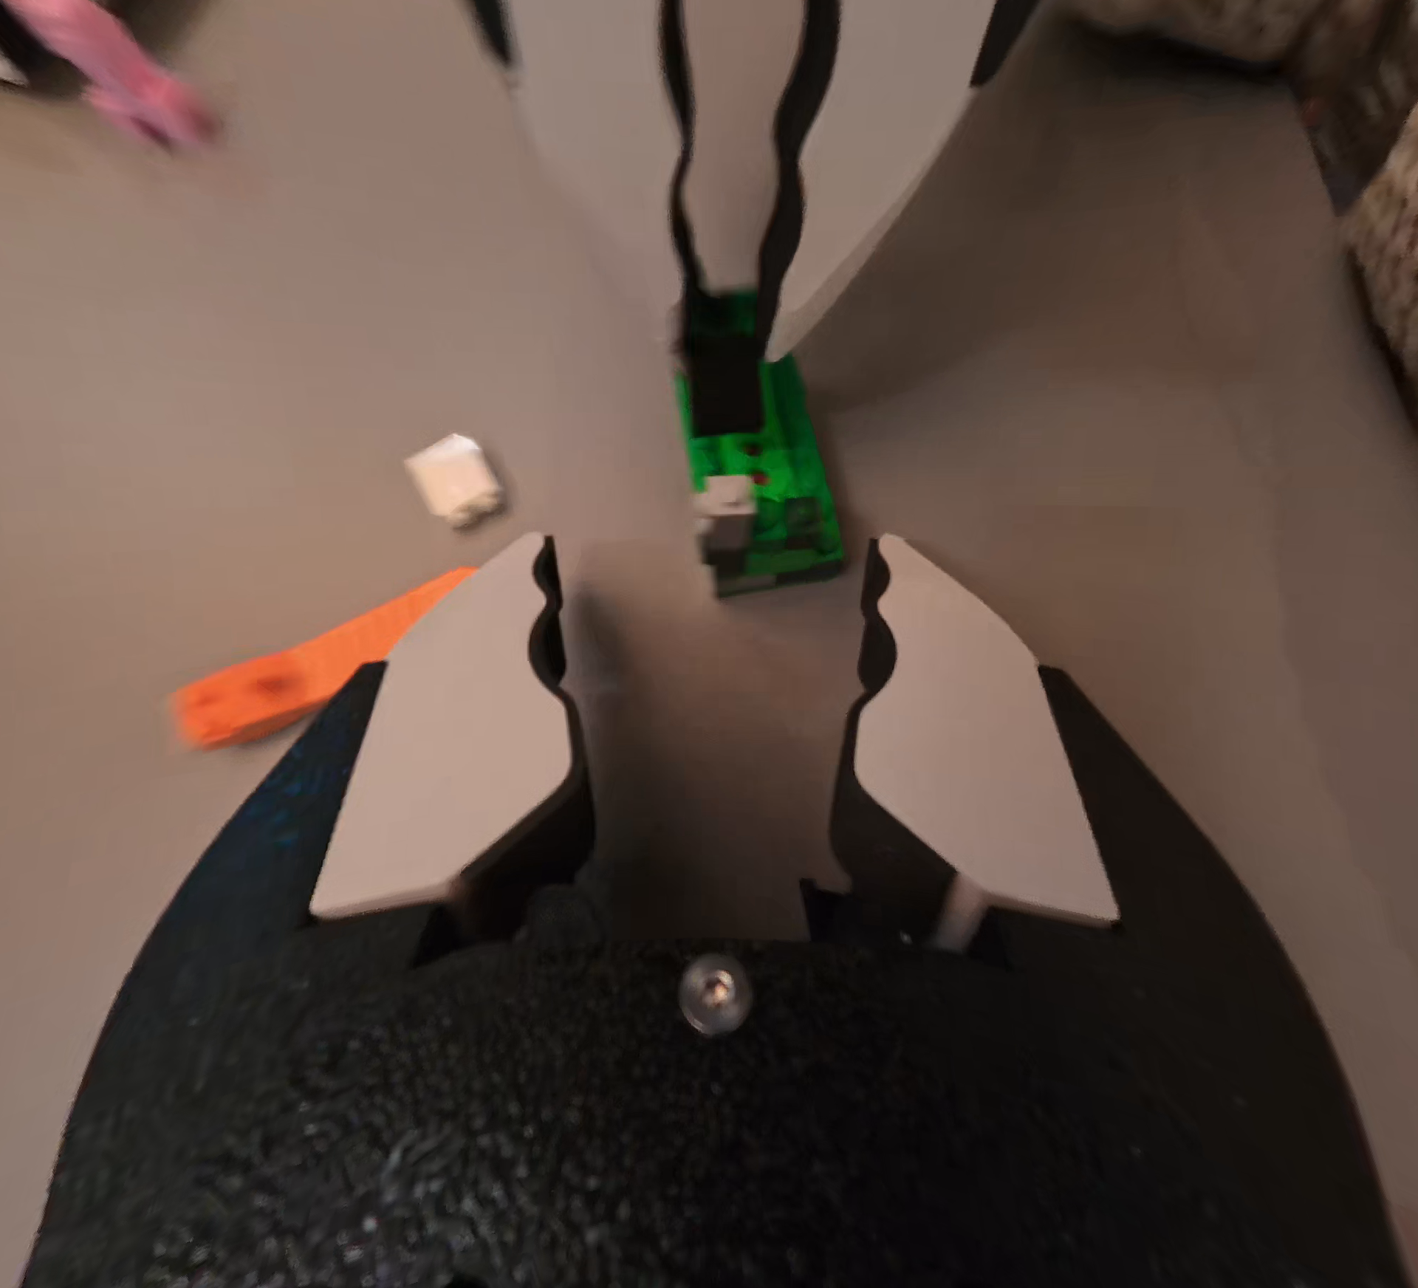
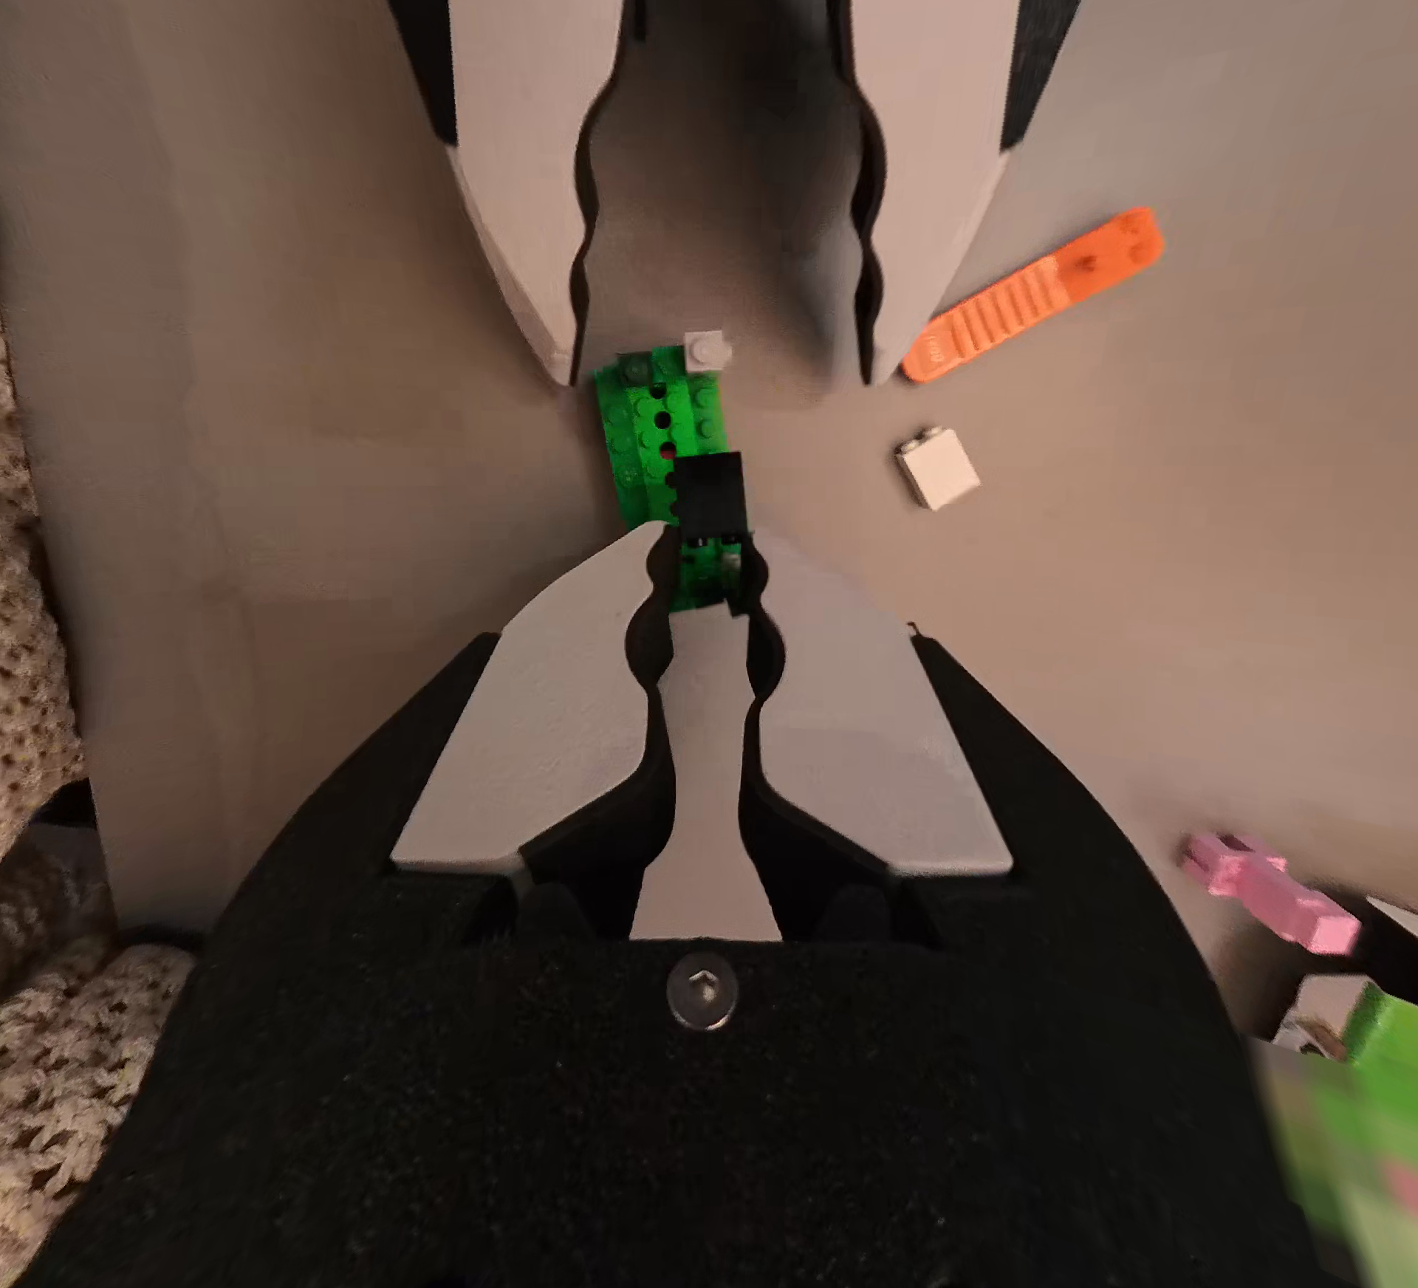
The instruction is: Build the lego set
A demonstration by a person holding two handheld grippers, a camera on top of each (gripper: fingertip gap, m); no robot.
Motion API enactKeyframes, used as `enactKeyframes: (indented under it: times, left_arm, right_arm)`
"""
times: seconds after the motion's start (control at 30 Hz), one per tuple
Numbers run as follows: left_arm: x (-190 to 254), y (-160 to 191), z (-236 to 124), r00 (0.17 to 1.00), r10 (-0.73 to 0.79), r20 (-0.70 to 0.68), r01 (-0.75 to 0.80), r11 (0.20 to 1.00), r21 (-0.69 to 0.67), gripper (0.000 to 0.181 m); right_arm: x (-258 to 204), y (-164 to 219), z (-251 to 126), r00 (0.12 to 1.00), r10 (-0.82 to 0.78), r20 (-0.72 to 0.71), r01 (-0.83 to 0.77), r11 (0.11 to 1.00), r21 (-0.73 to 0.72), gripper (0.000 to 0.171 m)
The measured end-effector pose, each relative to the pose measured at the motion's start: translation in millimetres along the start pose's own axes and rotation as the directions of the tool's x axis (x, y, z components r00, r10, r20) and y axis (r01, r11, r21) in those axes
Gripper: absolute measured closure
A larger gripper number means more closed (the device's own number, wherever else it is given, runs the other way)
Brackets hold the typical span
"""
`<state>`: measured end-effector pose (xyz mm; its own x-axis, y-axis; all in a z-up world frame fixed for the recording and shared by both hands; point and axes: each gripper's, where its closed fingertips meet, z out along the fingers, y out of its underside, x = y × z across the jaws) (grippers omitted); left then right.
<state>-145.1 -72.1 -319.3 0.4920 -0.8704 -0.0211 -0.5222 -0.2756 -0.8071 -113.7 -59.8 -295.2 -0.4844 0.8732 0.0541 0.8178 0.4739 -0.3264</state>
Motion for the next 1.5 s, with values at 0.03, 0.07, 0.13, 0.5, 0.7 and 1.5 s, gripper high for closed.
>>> enactKeyframes:
  times: [0.03,0.07,0.13,0.5,0.7,1.5]
  left_arm:
    - [-6,-7,-6,0.999,0.002,0.032,-0.003,0.999,0.043,0.117]
    - [-11,-17,-14,0.998,0.008,0.069,-0.016,0.995,0.103,0.114]
    - [-12,-43,-30,0.99,0.048,0.134,-0.078,0.97,0.23,0.116]
    - [-2,-72,-41,0.921,0.191,0.339,-0.282,0.928,0.243,0.164]
    - [3,-81,-48,0.906,0.209,0.368,-0.331,0.892,0.308,0.164]
    - [8,-94,-61,0.758,0.318,0.57,-0.56,0.765,0.318,0.164]
  right_arm:
    - [4,-1,-6,1.0,0.0,-0.021,0.001,1.0,0.022,0.157]
    - [9,-3,-11,0.998,-0.004,-0.055,0.006,0.999,0.047,0.157]
    - [14,-9,-23,0.995,-0.01,-0.098,0.021,0.994,0.108,0.157]
    - [4,-42,-50,0.971,-0.136,-0.196,0.188,0.943,0.274,0.157]
    - [0,-47,-58,0.978,-0.126,-0.169,0.178,0.922,0.345,0.157]
    - [-8,-64,-77,0.782,0.145,0.607,-0.511,0.706,0.49,0.152]
